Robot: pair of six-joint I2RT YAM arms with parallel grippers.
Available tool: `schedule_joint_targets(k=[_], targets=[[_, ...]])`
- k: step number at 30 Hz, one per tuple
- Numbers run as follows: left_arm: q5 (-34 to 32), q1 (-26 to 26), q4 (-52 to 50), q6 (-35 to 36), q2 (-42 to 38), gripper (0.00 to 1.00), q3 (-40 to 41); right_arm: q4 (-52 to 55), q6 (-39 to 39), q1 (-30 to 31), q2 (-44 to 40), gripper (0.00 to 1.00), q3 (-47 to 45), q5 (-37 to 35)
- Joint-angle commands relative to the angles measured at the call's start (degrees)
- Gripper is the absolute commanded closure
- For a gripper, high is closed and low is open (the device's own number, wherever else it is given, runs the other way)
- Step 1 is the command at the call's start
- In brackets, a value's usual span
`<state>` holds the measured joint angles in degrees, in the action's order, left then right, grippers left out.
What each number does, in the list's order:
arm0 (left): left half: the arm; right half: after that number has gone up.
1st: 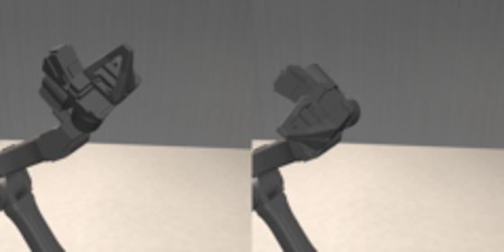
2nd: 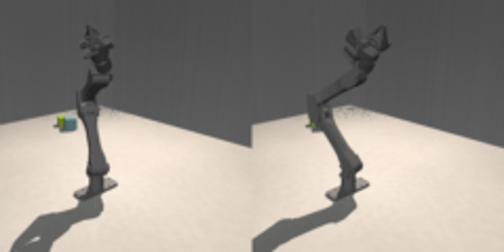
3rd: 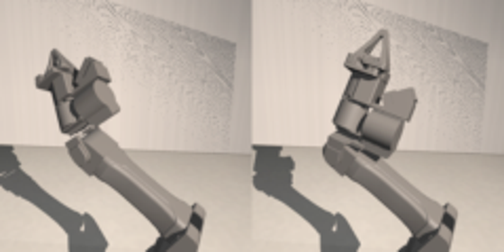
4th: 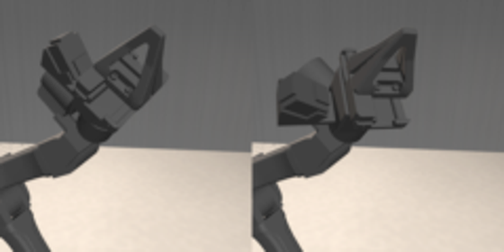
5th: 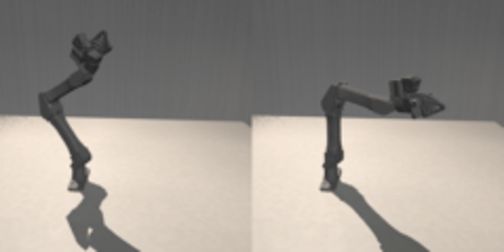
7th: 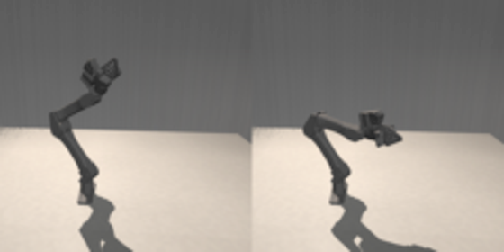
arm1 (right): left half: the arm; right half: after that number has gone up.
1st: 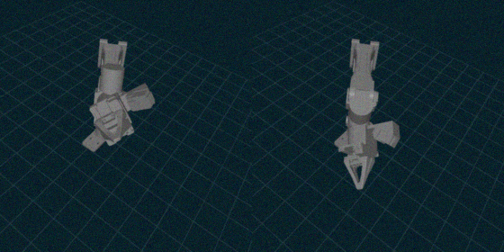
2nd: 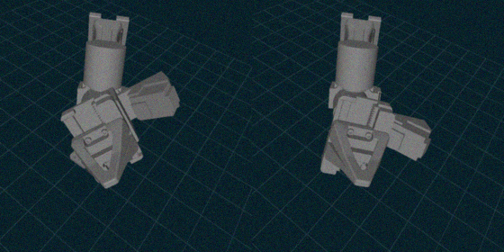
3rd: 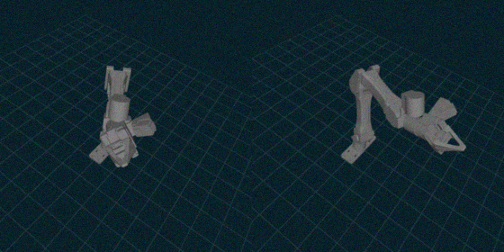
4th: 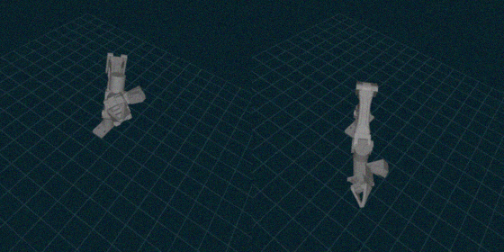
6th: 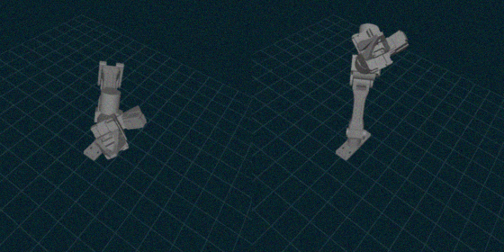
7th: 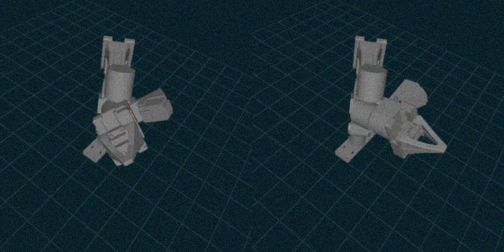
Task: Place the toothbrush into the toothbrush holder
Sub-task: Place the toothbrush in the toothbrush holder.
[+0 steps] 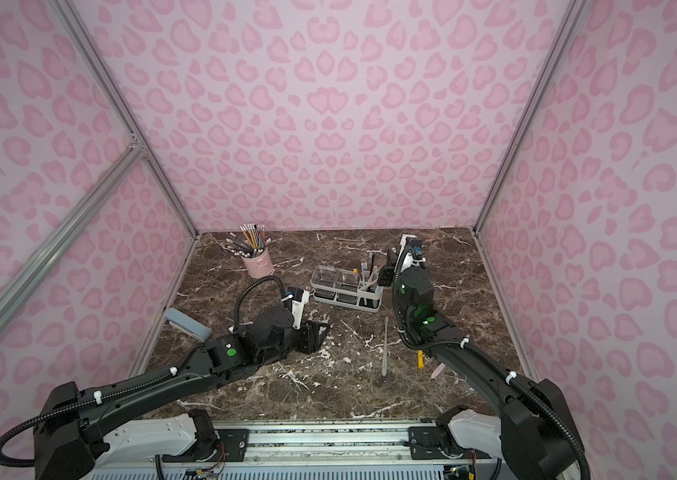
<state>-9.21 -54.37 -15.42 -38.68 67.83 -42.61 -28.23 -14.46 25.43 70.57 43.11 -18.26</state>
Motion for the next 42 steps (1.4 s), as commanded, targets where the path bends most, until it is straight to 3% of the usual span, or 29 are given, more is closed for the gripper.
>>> schedule_joint_targets(k=[1,14,42], targets=[[-0.28,0.05,2.88,-0.46,-0.40,0.39,0.40,-3.94,0.67,-0.47,1.46,1.00,1.30,-0.58],[-0.28,0.05,3.52,-0.79,-0.06,0.39,1.17,-4.99,0.39,-1.42,2.58,1.00,3.34,1.35],[0.91,0.04,6.23,-1.57,1.60,0.40,2.80,-12.81,-1.47,-1.35,11.58,1.00,-3.30,-0.49]])
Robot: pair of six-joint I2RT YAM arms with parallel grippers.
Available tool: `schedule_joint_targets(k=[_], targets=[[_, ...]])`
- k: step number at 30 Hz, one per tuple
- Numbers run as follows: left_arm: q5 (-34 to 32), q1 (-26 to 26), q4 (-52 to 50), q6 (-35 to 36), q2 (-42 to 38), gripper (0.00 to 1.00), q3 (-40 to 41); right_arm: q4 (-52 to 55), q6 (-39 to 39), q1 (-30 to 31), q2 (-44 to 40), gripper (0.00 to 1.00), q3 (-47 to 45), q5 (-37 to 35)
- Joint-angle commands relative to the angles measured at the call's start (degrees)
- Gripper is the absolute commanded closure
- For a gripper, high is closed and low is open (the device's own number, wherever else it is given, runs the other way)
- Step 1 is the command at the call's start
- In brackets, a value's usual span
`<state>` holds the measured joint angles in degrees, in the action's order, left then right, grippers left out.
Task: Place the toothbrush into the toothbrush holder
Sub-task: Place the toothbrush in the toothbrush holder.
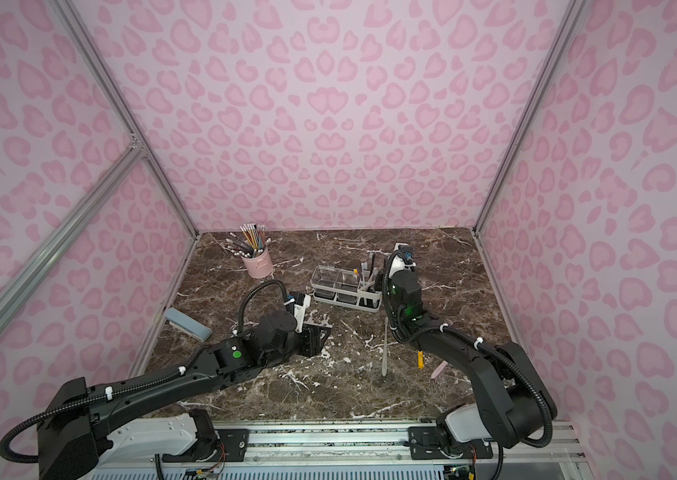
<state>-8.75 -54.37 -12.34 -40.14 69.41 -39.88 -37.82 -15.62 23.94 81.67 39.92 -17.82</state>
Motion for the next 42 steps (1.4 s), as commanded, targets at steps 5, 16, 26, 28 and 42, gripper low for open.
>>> schedule_joint_targets(k=[5,16,26,28,42], targets=[[0.14,0.05,3.54,-0.29,-0.31,0.40,0.57,-5.48,0.96,0.90,1.83,1.00,-0.16,-3.31],[-1.08,0.05,4.41,0.15,-1.15,0.41,1.52,-12.44,1.99,2.56,4.99,1.00,-2.93,-8.51],[-1.70,0.05,4.78,0.77,-0.85,0.41,1.62,-15.21,1.87,3.08,7.54,1.00,-2.94,-9.45],[-1.79,0.05,5.00,0.79,-0.87,0.41,1.68,-16.11,1.97,3.19,7.78,1.00,-3.22,-9.84],[-2.06,0.05,5.05,1.05,-0.85,0.42,1.97,-15.38,1.66,3.84,8.49,0.78,-3.05,-10.50]])
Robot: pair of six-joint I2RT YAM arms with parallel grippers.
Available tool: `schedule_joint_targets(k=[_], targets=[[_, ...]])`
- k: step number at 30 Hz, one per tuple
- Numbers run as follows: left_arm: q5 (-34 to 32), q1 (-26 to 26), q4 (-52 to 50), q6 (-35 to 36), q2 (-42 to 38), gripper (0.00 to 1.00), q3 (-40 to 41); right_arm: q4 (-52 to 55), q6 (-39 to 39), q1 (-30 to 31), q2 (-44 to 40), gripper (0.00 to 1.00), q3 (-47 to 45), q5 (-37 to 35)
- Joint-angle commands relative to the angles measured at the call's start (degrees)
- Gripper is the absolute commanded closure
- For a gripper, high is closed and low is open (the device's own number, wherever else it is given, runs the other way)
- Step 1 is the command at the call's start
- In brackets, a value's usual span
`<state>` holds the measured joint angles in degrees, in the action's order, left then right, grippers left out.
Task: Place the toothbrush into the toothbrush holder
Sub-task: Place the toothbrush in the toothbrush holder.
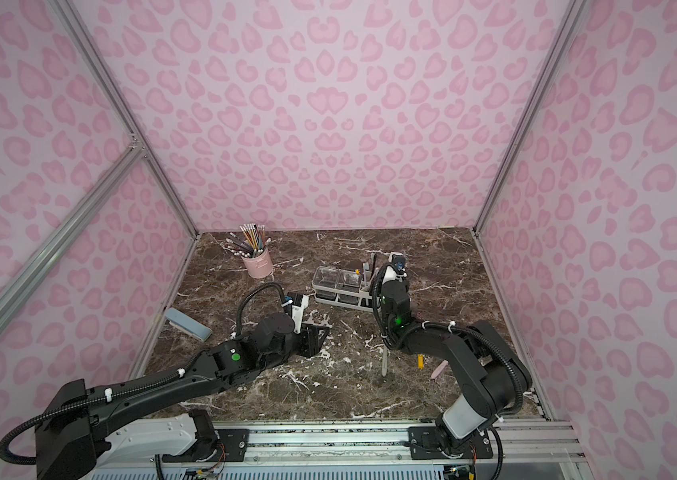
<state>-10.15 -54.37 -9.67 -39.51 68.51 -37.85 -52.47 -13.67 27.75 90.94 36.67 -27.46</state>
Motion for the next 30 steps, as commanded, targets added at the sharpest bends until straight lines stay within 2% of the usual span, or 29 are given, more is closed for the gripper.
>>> schedule_joint_targets(k=[1,5,15,19,23,30], targets=[[-0.57,0.05,2.39,0.48,0.07,0.42,-0.20,-0.29,-0.31,0.13,-1.01,0.74,0.45,-0.82],[-0.57,0.05,2.37,0.48,0.08,0.42,-0.42,1.17,-0.53,0.12,-2.97,0.58,0.98,-0.40],[-0.39,0.05,1.92,0.22,-0.55,0.42,-0.74,9.16,-1.10,0.21,-12.57,0.43,3.42,-0.75],[-0.82,0.05,1.14,0.26,-0.94,0.42,-1.18,21.03,-3.94,0.04,-17.40,0.37,5.65,-1.58],[-1.37,0.07,0.25,0.33,-1.17,0.42,-1.67,33.96,-9.52,0.11,-20.98,0.35,6.15,-1.76],[-2.39,0.05,-2.41,0.22,-2.39,0.39,-2.73,45.59,-16.66,0.08,-27.52,0.29,-1.37,2.56]])
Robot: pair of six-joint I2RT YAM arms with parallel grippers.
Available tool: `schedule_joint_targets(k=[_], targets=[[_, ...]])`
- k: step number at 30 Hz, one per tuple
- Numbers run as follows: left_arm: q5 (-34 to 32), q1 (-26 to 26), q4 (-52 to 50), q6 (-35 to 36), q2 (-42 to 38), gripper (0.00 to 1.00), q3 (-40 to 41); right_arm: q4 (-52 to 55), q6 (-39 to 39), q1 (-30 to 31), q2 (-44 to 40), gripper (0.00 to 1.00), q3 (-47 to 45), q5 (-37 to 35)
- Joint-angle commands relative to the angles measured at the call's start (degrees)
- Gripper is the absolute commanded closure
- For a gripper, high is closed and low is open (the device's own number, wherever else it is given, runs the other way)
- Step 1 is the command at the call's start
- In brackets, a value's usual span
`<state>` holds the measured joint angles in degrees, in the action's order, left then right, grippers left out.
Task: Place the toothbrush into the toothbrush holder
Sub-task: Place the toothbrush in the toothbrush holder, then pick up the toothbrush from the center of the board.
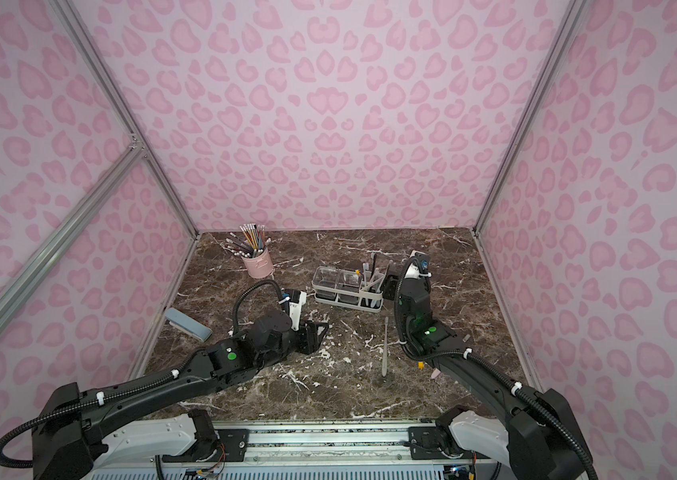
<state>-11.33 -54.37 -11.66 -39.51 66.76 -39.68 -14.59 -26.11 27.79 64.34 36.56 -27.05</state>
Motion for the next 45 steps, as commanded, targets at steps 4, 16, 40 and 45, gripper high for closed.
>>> schedule_joint_targets(k=[4,16,40,45], targets=[[-1.73,0.14,-1.59,0.04,-1.94,0.38,-1.52,10.03,-6.44,0.03,-0.77,0.29,-5.84,2.87],[-2.47,2.21,-3.97,-1.19,-1.02,0.20,-2.58,4.85,-7.29,0.11,11.18,0.32,-6.90,7.71],[-4.22,3.39,-4.56,-0.83,-1.28,0.08,-2.15,3.54,-7.17,1.30,26.94,0.53,-1.13,5.35],[-4.44,3.37,-4.66,-0.92,-1.33,0.07,-1.92,3.57,-7.38,1.45,28.23,0.60,-0.77,5.42]])
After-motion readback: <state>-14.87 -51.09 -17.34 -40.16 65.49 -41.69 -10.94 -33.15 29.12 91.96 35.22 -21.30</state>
